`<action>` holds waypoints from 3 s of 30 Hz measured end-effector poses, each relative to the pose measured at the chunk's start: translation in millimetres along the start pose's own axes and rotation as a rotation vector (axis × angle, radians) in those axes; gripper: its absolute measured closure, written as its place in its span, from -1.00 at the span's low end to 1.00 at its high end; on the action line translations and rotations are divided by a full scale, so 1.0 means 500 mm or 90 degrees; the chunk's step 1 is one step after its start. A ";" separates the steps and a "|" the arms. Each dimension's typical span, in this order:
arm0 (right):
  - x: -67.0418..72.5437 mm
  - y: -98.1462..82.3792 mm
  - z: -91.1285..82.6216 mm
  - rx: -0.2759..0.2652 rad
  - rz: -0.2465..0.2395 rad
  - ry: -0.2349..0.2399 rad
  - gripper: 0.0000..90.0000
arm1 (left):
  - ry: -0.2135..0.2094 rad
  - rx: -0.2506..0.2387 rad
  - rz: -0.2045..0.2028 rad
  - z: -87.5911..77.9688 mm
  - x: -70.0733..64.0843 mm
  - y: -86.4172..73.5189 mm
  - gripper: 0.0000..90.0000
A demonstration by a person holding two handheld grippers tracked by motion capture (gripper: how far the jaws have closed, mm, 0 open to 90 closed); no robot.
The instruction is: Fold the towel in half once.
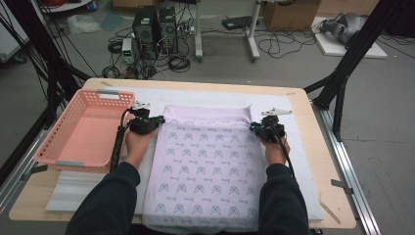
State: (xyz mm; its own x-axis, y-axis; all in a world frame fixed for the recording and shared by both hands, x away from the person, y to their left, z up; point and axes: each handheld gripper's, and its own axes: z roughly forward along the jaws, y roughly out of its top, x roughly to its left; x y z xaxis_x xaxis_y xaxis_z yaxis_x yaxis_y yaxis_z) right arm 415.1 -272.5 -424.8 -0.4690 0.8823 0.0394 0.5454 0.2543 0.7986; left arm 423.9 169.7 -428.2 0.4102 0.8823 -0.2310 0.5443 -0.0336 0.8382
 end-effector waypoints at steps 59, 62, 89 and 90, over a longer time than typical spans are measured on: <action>0.075 -0.086 -0.094 0.049 0.035 0.016 0.34 | -0.052 0.078 -0.016 -0.088 -0.047 -0.114 0.21; 0.071 -0.085 -0.099 0.051 0.019 0.025 0.88 | -0.042 0.079 0.038 -0.089 -0.057 -0.119 0.87; 0.115 -0.209 -0.288 -0.023 -0.028 0.162 0.91 | -0.175 0.023 0.047 -0.275 -0.093 -0.197 0.85; 0.113 -0.213 -0.289 -0.014 -0.025 0.166 0.91 | -0.178 0.027 0.043 -0.275 -0.093 -0.199 0.83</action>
State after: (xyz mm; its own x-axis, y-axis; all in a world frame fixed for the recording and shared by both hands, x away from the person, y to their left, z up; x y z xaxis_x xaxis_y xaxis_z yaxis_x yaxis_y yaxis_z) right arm 230.2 -306.9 -421.0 -0.6539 0.7395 0.1599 0.5102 0.2749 0.8150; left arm 250.1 196.7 -432.9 0.6285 0.7143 -0.3077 0.5366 -0.1118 0.8364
